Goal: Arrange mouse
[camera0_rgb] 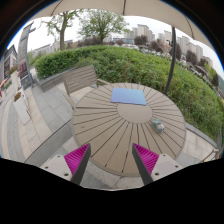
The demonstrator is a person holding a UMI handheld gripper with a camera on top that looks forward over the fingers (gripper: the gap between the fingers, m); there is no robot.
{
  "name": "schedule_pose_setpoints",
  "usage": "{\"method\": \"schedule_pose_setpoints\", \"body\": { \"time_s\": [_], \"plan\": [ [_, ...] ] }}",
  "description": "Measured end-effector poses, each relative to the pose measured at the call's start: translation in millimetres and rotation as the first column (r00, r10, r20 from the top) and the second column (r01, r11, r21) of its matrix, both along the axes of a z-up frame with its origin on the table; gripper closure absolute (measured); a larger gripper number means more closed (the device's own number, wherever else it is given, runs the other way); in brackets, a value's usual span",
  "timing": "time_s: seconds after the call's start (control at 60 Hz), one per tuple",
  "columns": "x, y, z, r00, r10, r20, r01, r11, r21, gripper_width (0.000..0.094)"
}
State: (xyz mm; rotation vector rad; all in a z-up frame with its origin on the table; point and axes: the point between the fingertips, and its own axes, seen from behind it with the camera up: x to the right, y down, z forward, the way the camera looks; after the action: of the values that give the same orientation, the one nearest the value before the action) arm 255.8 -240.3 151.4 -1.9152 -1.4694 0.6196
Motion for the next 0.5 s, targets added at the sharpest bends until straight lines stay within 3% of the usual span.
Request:
{"method": "schedule_pose_setpoints", "body": {
  "time_s": [0.033, 0.067, 0.25, 0.5],
  "plan": [
    [6, -9, 8, 0.999, -0.037, 0.006, 0.036, 0.999, 0.023, 0.0083],
    [14, 36, -7, 0.998, -0.055, 0.005, 0.055, 0.998, 0.030, 0.0082],
    [43, 112, -25, 0.984, -0.175, -0.007, 0.175, 0.983, 0.053, 0.0078],
    [42, 177, -52, 0.968, -0.246, -0.046, 0.248, 0.966, 0.070, 0.0081]
  ]
}}
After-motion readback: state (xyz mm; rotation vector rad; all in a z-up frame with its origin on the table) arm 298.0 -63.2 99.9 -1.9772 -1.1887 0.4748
